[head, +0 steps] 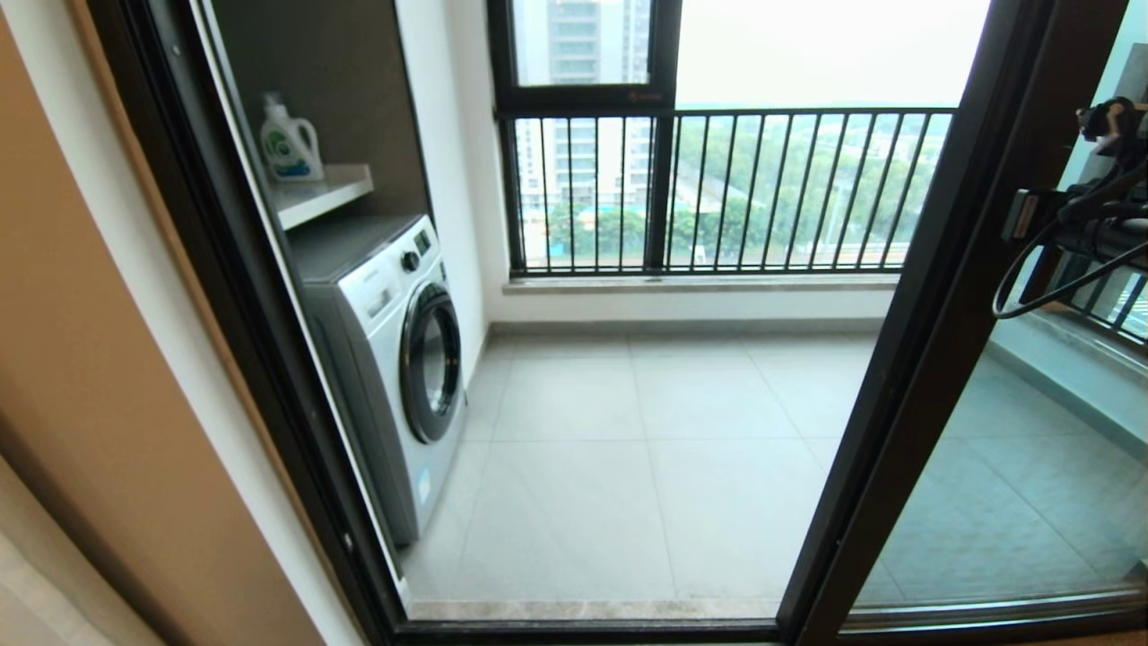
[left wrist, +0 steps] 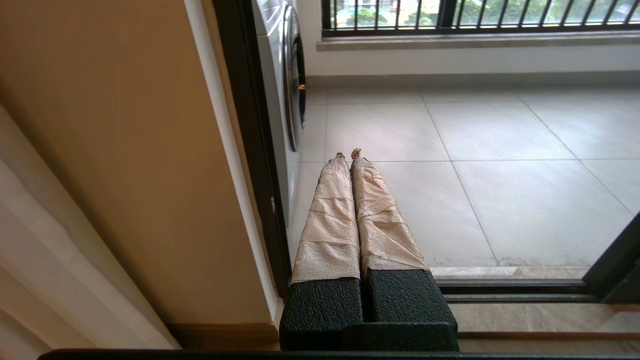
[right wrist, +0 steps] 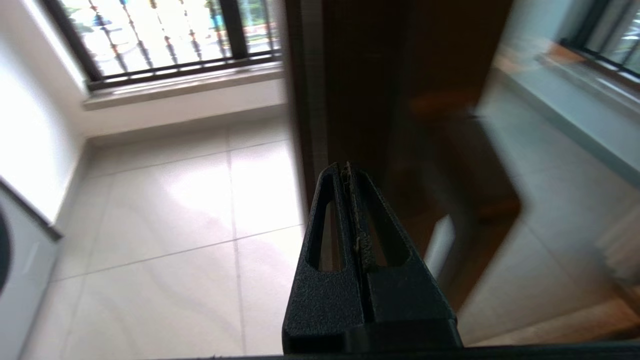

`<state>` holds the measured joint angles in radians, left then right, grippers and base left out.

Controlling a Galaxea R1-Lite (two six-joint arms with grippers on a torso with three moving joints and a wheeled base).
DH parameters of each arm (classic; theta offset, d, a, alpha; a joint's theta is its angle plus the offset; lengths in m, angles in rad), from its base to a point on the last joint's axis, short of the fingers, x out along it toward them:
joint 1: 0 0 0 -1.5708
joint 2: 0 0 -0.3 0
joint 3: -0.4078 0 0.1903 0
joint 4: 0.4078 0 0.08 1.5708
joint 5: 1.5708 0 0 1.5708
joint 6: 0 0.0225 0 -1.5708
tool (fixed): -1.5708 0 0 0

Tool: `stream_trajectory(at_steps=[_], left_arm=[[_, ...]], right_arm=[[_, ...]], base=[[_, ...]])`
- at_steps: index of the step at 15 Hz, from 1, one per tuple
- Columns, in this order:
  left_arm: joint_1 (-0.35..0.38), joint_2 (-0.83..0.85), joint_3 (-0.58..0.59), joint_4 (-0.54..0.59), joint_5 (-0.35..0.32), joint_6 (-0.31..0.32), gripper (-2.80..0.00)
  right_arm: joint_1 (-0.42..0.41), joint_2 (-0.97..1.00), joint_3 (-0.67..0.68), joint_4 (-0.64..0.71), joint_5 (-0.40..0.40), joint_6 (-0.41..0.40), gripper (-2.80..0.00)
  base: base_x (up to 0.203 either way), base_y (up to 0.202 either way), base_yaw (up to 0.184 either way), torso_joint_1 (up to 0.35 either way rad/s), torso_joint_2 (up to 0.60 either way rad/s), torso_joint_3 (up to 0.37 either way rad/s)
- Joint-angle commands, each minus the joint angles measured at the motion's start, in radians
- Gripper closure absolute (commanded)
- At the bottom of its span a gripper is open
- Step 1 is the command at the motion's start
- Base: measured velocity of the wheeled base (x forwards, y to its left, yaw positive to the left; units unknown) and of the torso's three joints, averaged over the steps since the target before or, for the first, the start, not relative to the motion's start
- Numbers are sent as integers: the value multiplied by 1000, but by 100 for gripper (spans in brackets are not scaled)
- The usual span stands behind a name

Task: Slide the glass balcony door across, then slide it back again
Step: Open the slid door

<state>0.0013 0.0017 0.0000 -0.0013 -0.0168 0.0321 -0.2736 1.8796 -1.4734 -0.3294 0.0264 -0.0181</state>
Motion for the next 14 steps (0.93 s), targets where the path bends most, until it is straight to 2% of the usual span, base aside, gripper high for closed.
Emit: stream_trajectory(at_steps=[1, 5, 7, 11, 14], left_arm=[[0, 1, 0, 0, 0, 0, 0], [0, 1, 0, 0, 0, 0, 0], [0, 1, 0, 0, 0, 0, 0], [0, 1, 0, 0, 0, 0, 0], [0, 1, 0, 0, 0, 0, 0]], right_arm=[[51, -26, 16, -1, 5, 8, 0], [90, -79, 94, -1, 3, 8, 0], [91, -184, 200, -1, 5, 9, 0], [105, -540, 507, 5, 7, 6, 0], [114, -877, 643, 95, -9, -32, 0]], base=[[0, 0, 0, 0, 0, 0], [0, 0, 0, 0, 0, 0], [0, 0, 0, 0, 0, 0], [0, 0, 0, 0, 0, 0], [0, 0, 0, 0, 0, 0]])
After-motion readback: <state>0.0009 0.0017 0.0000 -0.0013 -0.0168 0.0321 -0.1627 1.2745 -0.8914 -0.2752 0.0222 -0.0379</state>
